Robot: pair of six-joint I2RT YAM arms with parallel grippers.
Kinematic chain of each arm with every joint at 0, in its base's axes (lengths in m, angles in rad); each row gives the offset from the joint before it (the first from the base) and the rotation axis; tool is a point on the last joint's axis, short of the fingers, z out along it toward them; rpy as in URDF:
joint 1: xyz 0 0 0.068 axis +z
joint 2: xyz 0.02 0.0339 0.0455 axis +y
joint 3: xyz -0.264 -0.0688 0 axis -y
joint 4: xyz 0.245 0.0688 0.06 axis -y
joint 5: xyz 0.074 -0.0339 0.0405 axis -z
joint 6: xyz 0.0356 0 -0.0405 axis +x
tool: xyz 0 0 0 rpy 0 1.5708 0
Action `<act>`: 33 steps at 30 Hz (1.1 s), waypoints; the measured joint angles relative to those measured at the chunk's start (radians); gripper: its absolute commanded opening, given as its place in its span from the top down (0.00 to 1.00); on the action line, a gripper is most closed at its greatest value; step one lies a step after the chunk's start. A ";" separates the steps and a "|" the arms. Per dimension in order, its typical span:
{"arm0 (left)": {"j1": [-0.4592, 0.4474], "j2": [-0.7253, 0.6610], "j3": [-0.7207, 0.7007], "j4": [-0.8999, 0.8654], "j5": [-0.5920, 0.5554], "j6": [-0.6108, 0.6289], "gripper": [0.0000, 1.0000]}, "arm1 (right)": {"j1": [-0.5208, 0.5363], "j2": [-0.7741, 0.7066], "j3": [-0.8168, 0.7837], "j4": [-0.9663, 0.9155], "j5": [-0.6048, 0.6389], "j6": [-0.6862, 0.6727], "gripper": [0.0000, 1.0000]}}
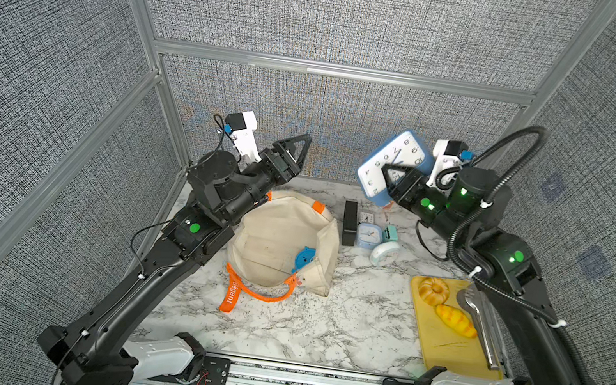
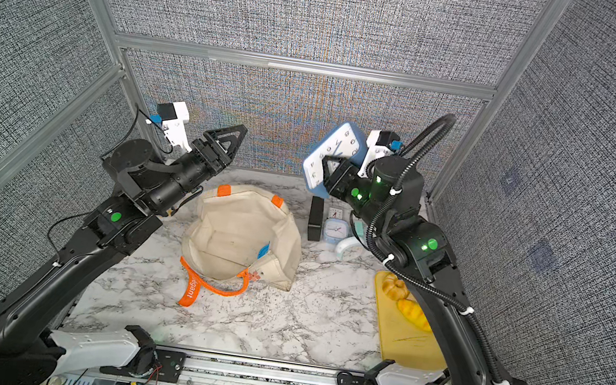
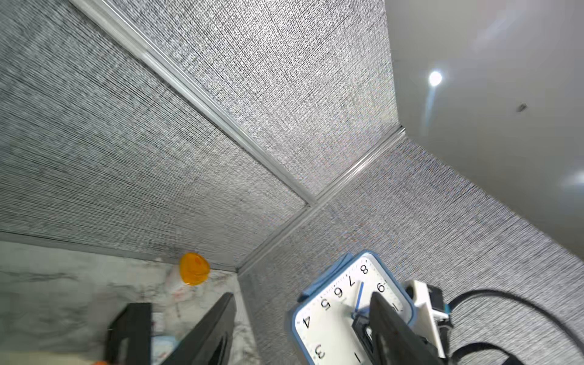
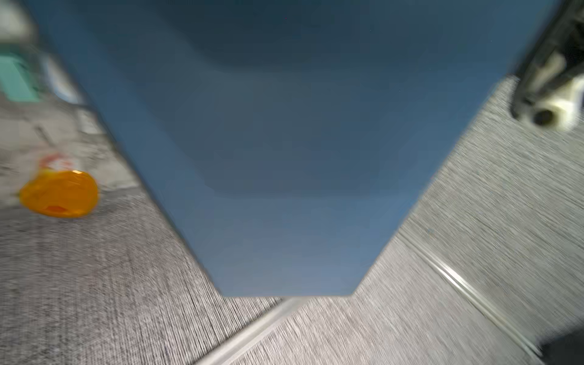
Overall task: Take the alarm clock out of the canvas bag
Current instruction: Place the alarm at the center of the board.
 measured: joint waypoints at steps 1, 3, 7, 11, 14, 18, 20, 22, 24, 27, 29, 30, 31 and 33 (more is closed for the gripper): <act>0.000 -0.008 0.002 -0.031 0.000 0.038 0.32 | -0.001 0.000 0.013 -0.089 -0.008 -0.054 0.73; 0.000 -0.023 0.003 -0.106 -0.006 0.122 0.32 | -0.001 0.001 0.024 -0.278 -0.019 -0.164 0.72; 0.002 -0.042 -0.007 -0.207 -0.028 0.231 0.32 | -0.001 0.008 -0.006 -0.511 0.002 -0.333 0.71; 0.004 -0.063 -0.040 -0.253 -0.032 0.279 0.31 | -0.001 0.048 -0.057 -0.633 0.014 -0.461 0.71; 0.004 -0.079 -0.068 -0.256 -0.035 0.285 0.32 | 0.003 0.091 -0.085 -0.682 0.027 -0.545 0.72; 0.004 -0.093 -0.091 -0.253 -0.038 0.286 0.31 | 0.003 0.145 -0.112 -0.708 0.074 -0.632 0.72; 0.004 -0.093 -0.099 -0.248 -0.038 0.286 0.31 | 0.003 0.168 -0.143 -0.703 0.093 -0.673 0.72; 0.004 -0.093 -0.104 -0.247 -0.038 0.286 0.31 | 0.003 0.190 -0.180 -0.687 0.105 -0.714 0.72; 0.004 -0.093 -0.107 -0.245 -0.037 0.286 0.31 | 0.003 0.211 -0.227 -0.647 0.109 -0.761 0.73; 0.005 -0.093 -0.110 -0.241 -0.037 0.286 0.31 | 0.003 0.250 -0.282 -0.595 0.114 -0.820 0.76; 0.006 -0.092 -0.114 -0.241 -0.032 0.284 0.31 | 0.002 0.291 -0.310 -0.559 0.117 -0.861 0.77; 0.006 -0.092 -0.116 -0.241 -0.029 0.284 0.31 | 0.002 0.311 -0.319 -0.546 0.116 -0.877 0.78; 0.006 -0.092 -0.119 -0.241 -0.030 0.284 0.31 | 0.002 0.332 -0.324 -0.536 0.114 -0.892 0.78; 0.008 -0.093 -0.127 -0.238 -0.029 0.283 0.31 | 0.002 0.367 -0.328 -0.524 0.107 -0.913 0.78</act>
